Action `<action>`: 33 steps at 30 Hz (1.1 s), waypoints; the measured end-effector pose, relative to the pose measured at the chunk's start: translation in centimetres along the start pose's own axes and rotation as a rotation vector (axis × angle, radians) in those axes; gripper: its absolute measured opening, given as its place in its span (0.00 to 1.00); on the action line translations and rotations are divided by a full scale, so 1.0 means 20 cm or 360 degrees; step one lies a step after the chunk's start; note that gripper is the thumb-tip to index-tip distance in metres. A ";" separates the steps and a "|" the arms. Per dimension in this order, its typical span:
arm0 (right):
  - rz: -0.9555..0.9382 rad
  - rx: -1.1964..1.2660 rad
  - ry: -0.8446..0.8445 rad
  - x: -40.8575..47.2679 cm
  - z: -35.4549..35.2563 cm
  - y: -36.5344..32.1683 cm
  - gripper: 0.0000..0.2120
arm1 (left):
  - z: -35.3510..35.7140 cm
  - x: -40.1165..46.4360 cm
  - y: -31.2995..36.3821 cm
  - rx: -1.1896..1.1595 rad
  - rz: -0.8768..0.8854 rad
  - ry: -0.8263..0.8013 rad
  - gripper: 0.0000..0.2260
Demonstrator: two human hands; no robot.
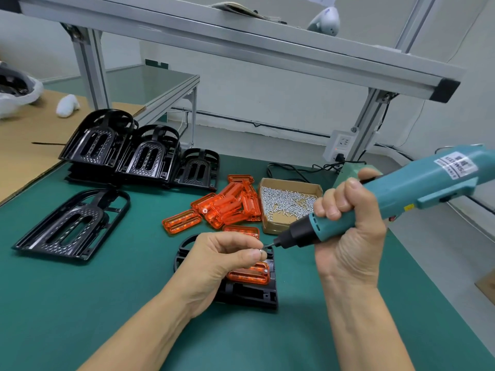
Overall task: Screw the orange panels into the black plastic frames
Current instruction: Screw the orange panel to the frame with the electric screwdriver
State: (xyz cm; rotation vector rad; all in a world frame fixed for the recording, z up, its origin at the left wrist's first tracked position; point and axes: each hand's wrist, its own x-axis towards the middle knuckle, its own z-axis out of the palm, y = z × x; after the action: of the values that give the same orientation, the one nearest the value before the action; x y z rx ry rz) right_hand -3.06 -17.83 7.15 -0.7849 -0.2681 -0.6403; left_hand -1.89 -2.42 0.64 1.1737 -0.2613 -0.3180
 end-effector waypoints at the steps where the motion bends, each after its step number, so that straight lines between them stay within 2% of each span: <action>1: -0.0003 0.0002 0.0002 0.00 0.00 0.00 0.09 | 0.00 0.00 0.00 -0.0005 -0.0003 0.0004 0.09; 23: -0.0028 -0.0010 -0.0053 -0.01 0.01 0.01 0.09 | -0.01 0.01 -0.03 -0.0077 0.0015 0.0071 0.09; 29: -0.0039 -0.0026 -0.0102 -0.02 0.00 0.02 0.10 | -0.01 0.01 -0.03 -0.0047 0.0027 0.0086 0.08; 33: -0.0064 -0.0040 -0.0088 -0.02 0.00 0.03 0.10 | 0.00 0.00 -0.03 0.0114 0.0147 0.0078 0.09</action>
State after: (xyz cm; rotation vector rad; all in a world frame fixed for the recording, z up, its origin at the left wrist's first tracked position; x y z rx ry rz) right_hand -3.01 -17.29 6.57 -0.8235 -0.3275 -0.6617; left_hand -1.87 -2.66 0.06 1.2341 -0.2851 -0.2000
